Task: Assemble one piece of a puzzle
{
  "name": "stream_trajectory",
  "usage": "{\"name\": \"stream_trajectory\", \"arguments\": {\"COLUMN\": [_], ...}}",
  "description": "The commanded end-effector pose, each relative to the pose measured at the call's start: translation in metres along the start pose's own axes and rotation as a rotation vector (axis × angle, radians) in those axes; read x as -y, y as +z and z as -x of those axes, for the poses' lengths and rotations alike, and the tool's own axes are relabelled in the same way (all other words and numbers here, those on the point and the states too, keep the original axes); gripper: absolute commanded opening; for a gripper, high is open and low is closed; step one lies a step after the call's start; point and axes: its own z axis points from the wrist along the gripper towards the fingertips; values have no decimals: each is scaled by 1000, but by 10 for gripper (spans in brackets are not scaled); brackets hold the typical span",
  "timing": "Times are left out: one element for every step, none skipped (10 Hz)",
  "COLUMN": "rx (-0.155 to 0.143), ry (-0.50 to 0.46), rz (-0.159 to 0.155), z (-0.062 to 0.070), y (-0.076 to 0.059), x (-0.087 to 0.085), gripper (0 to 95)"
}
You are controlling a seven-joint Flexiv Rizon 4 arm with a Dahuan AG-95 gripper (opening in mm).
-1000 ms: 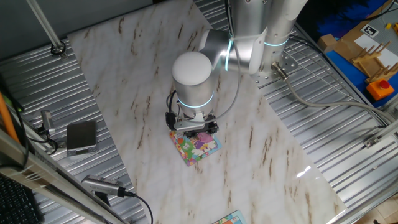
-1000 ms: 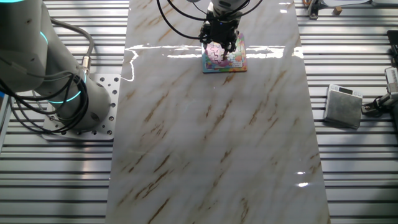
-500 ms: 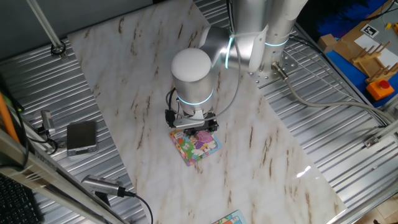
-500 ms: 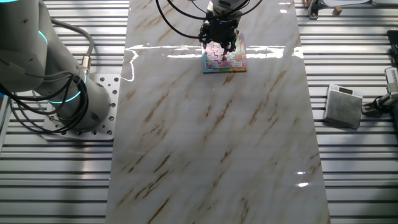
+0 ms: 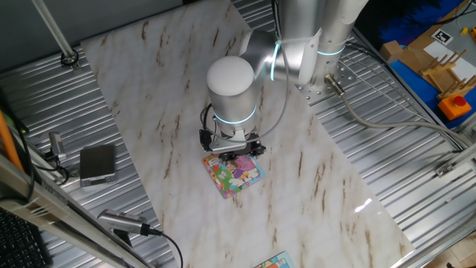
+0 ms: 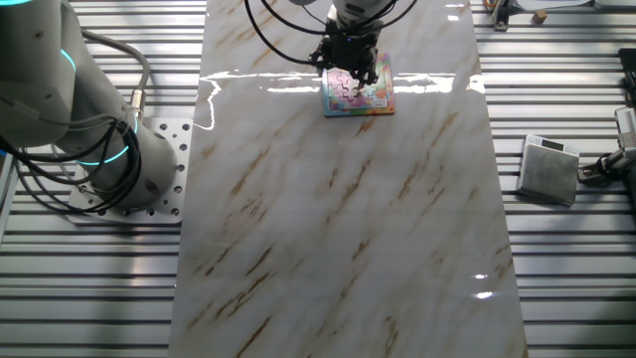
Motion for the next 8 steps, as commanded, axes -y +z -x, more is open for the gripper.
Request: {"name": "stream_trajectory", "arguments": {"rx": [0,-1,-1,-1,-1,-2,-2,-4], "ry": [0,0,0,-1,-2,-2,-3,-1], "rz": [-1,-2,-2,-2,-2,-2,-3,-6], "z": [-1,-1,-1,-2,-2,-2,-2,-2], "y": [1,2,2,3,4,5,6,9], "x": [-1,-2,-3,-4,-4,-5,-6,-9], "gripper": [760,760,760,760,760,760,760,760]}}
